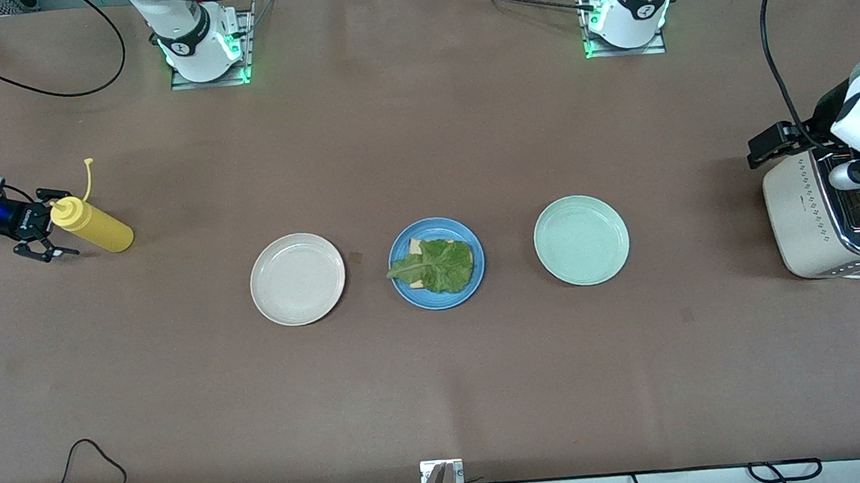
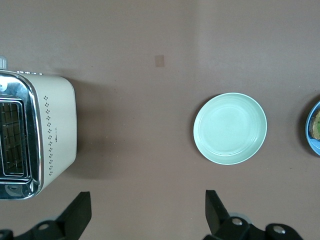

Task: Make sandwich in blue plate with both arms
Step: 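Lift the yellow bottle off the table with the right gripper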

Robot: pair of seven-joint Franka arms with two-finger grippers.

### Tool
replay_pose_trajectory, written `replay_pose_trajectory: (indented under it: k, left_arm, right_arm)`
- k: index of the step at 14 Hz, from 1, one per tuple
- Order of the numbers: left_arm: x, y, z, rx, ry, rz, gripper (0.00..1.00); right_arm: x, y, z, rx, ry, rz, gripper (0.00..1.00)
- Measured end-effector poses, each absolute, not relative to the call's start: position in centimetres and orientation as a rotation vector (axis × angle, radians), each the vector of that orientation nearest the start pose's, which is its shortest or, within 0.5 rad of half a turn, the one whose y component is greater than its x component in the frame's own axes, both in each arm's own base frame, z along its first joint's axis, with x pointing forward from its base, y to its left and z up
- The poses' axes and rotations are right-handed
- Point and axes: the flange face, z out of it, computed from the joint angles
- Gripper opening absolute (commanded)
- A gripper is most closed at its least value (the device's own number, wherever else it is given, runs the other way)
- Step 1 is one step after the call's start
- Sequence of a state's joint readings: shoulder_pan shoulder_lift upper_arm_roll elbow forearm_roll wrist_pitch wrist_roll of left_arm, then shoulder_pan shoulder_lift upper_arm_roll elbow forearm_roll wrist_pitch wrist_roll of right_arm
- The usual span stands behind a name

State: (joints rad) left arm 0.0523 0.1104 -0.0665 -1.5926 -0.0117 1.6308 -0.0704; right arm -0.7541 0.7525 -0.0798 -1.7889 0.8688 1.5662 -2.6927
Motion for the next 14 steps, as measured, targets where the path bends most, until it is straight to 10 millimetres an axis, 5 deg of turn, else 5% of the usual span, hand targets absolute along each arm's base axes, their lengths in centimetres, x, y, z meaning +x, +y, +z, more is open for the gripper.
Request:
replay_pose_trajectory:
  k: [14]
  left_arm:
    - [58.8, -0.7, 55.6, -3.154, -0.092, 0.116, 1.00]
  right_arm:
    - [45.8, -30.8, 10.1, -1.556, -1.374, -1.125, 1.00]
